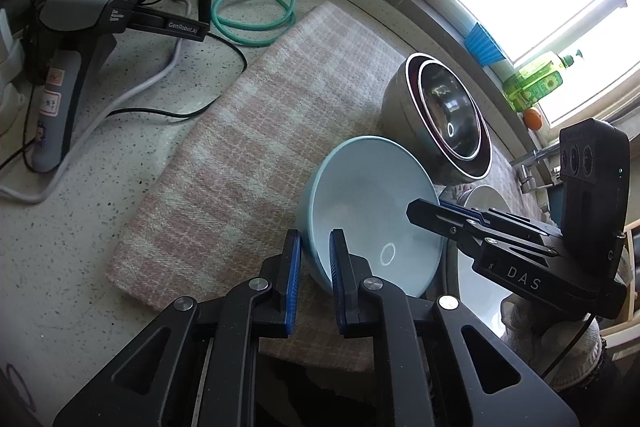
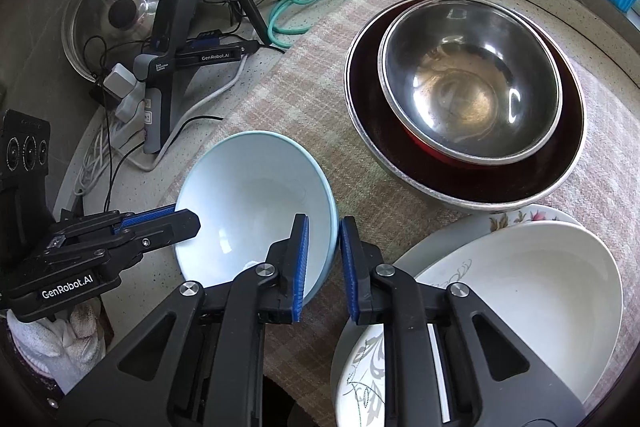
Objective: Organize plates and bowls
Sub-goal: 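Lift the light blue bowl with the left gripper over the steel bowls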
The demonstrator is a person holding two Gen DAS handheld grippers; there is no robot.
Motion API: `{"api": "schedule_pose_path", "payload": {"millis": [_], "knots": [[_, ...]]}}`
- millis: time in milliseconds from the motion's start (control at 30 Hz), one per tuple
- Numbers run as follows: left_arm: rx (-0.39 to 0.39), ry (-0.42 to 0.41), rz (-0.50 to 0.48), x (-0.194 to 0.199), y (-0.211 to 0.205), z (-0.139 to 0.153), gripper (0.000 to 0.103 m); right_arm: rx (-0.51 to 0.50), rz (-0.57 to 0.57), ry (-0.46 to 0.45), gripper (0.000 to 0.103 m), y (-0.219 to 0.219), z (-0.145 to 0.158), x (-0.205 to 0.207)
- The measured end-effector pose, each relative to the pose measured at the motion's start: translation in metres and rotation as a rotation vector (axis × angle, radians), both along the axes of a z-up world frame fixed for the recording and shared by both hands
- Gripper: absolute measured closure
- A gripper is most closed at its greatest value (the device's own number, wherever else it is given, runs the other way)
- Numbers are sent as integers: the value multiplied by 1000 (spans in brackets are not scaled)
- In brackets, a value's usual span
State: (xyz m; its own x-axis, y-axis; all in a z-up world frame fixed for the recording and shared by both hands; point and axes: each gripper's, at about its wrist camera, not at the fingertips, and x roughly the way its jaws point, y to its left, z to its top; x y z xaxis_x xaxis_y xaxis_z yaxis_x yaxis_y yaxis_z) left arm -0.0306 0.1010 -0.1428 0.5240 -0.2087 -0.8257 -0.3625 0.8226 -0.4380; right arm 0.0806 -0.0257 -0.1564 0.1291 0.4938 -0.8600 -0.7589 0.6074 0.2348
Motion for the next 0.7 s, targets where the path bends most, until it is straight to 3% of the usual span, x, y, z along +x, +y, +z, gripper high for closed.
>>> {"api": "schedule_pose_path", "payload": {"millis": [700], "knots": [[39, -137, -49, 32, -1, 63, 91, 142, -75, -40, 86, -21, 70, 22]]}}
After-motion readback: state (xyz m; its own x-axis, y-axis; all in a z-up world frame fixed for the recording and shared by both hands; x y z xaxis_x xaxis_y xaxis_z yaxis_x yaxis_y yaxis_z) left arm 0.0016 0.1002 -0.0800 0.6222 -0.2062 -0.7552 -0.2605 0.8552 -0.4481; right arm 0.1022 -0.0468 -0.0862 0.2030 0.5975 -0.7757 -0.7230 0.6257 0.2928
